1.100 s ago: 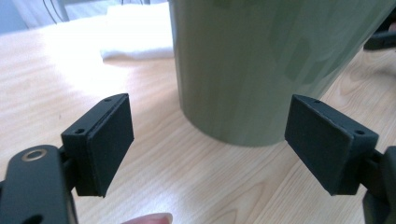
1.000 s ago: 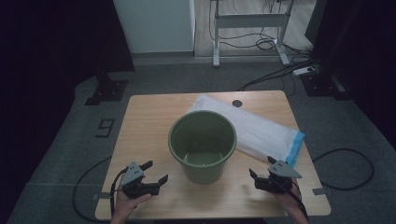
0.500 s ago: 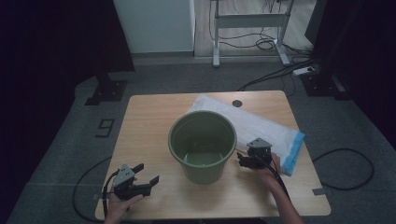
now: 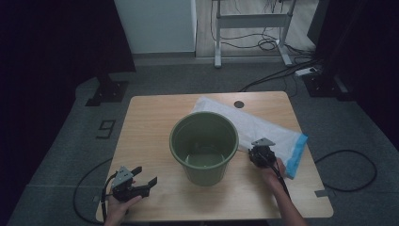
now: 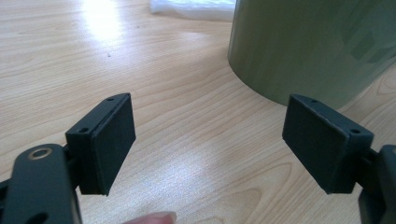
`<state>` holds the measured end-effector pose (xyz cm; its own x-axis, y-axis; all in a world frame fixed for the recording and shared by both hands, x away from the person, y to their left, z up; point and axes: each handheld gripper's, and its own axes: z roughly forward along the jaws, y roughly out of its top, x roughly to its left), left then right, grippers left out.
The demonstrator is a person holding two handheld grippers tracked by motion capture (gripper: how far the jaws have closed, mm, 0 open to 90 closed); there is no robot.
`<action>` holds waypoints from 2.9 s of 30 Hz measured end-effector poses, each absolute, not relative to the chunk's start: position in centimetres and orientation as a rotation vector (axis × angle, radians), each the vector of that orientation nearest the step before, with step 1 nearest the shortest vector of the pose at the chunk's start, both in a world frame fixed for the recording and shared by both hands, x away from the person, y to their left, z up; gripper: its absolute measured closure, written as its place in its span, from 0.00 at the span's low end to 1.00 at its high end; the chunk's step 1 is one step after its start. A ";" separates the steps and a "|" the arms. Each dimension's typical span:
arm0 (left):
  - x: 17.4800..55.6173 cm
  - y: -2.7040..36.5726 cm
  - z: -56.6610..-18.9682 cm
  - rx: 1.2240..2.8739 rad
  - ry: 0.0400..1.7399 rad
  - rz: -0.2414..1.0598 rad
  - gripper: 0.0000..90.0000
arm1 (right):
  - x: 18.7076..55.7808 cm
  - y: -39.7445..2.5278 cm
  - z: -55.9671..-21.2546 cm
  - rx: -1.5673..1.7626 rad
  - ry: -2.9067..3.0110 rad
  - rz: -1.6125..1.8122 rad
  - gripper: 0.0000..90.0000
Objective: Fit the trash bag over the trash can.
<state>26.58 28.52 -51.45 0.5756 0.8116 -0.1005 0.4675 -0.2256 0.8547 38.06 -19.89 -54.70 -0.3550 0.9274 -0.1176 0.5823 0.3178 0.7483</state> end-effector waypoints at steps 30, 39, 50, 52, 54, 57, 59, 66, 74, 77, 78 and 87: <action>26.2 27.8 -51.9 1.901 1.041 0.448 0.20 | 27.0 -28.4 -55.2 1.362 2.015 0.901 0.67; 26.3 27.8 -52.0 1.898 1.046 0.443 0.20 | 28.9 -23.1 -53.5 1.270 2.003 0.985 0.27; 26.3 28.8 -52.0 1.878 1.065 0.443 0.20 | 34.2 -17.8 -54.6 1.251 2.091 0.925 0.22; 26.4 29.0 -52.1 1.864 1.070 0.438 0.20 | 34.7 -17.8 -54.8 1.270 2.100 0.912 0.24; 26.4 29.0 -52.1 1.861 1.072 0.435 0.20 | 35.0 -17.9 -55.0 1.291 2.100 0.879 0.27; 26.4 28.8 -52.2 1.868 1.070 0.432 0.20 | 35.0 -18.2 -55.1 1.314 2.077 0.864 0.31; 26.4 28.6 -52.2 1.875 1.068 0.434 0.20 | 35.1 -18.6 -55.1 1.324 2.063 0.867 0.37; 26.2 28.2 -52.4 1.889 1.061 0.424 0.20 | 35.3 -20.1 -55.1 1.357 2.023 0.879 0.75; 26.4 28.0 -52.9 1.930 1.068 0.432 0.20 | 35.5 -22.4 -54.4 1.417 1.919 1.028 0.98; 26.3 28.1 -52.7 1.918 1.071 0.434 0.20 | 35.0 -23.5 -53.4 1.420 1.811 1.138 0.98; 26.2 28.1 -52.7 1.917 1.070 0.435 0.20 | 34.7 -23.8 -53.0 1.408 1.777 1.175 0.98; 26.3 28.0 -52.7 1.927 1.065 0.439 0.20 | 33.0 -25.1 -49.6 1.332 1.585 1.322 0.98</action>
